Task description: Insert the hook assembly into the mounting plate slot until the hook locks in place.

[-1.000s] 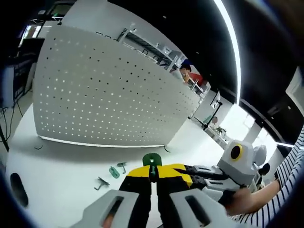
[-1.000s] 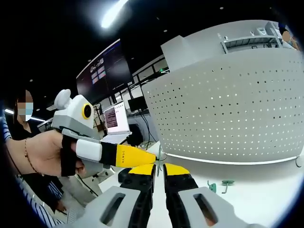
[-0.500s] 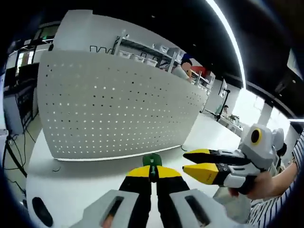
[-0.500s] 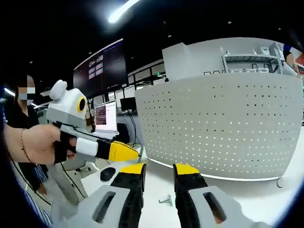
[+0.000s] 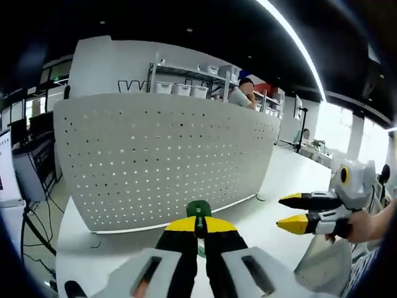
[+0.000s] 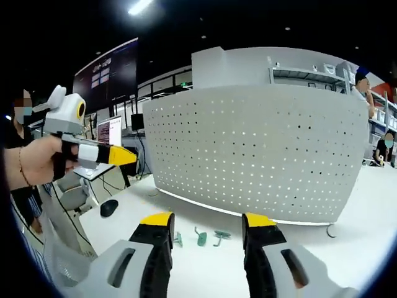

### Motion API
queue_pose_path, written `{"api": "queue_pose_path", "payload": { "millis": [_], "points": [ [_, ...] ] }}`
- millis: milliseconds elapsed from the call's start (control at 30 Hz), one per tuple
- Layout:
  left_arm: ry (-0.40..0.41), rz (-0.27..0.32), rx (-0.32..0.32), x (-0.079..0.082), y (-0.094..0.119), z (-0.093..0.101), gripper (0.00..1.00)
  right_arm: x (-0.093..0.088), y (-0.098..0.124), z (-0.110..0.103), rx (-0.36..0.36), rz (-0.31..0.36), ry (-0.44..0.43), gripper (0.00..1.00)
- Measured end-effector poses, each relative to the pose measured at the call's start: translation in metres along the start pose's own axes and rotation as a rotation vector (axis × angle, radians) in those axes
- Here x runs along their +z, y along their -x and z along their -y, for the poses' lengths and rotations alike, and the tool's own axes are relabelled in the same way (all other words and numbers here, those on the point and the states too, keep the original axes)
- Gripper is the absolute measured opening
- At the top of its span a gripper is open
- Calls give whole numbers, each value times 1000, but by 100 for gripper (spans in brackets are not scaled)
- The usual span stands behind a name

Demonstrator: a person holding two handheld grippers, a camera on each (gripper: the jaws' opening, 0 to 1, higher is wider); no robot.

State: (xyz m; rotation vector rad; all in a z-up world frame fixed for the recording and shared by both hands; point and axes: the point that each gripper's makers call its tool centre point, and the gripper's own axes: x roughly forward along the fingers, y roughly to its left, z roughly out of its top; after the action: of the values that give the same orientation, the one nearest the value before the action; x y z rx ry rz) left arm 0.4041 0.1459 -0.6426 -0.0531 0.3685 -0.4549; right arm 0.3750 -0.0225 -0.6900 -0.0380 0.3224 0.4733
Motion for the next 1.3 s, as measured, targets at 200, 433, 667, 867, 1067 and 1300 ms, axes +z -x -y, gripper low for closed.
{"api": "queue_pose_path", "payload": {
  "millis": [200,433,667,867,1067,1300],
  "points": [
    [-34,45,60,11,-3,-13,1,-36,19,13,-40,-75,7,46],
    [-68,83,108,21,-8,-22,1,-74,36,16,-55,-170,26,47],
    [-90,123,153,35,-11,-32,1,-102,45,14,-63,-231,53,49],
    [-95,185,219,55,-10,-49,1,-109,40,10,-58,-240,77,51],
    [-110,218,259,67,-13,-61,1,-112,39,7,-61,-234,103,53],
    [-156,245,307,79,-15,-73,1,-115,36,-2,-40,-242,191,53]
  ]
}}
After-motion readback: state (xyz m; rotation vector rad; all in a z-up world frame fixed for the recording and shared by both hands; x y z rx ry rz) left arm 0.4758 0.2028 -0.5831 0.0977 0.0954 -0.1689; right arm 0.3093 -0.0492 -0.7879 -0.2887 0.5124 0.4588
